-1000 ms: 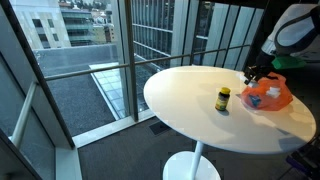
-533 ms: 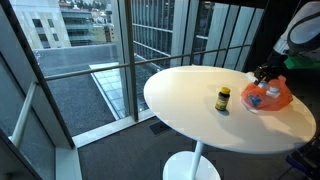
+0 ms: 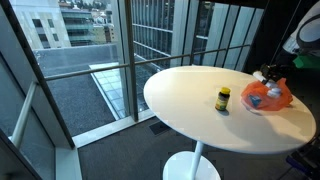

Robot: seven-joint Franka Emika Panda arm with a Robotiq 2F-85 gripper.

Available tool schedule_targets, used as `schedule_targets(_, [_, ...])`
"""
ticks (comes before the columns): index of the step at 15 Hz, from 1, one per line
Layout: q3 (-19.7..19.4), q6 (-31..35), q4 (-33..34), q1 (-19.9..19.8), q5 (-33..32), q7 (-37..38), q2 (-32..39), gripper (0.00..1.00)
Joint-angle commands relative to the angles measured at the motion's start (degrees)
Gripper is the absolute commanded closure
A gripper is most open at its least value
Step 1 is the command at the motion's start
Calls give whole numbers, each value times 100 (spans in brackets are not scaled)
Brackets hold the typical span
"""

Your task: Pick up the white bottle from the table and put it in the orange plastic bag.

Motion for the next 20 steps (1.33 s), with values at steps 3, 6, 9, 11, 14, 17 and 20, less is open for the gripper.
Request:
schedule_targets(3, [-112,85,-175,-114,133,-188,-206,74])
schedule_targets(6, [-138,86,-184,-121,96,-167,-169,74])
schedule_targets(9, [-129,96,-199,-89,40,-134,-133,74])
schedule_targets(11, [-118,94,-207,-71,24,-133,-123,74])
schedule_targets(14, [-114,87,-224,-60,23,-147,-110,74])
schedule_targets(17, [-124,78,-231,-76,40,-169,-107,74])
schedule_targets(20, [-129,56,-240,-87,50,-189,-101,74])
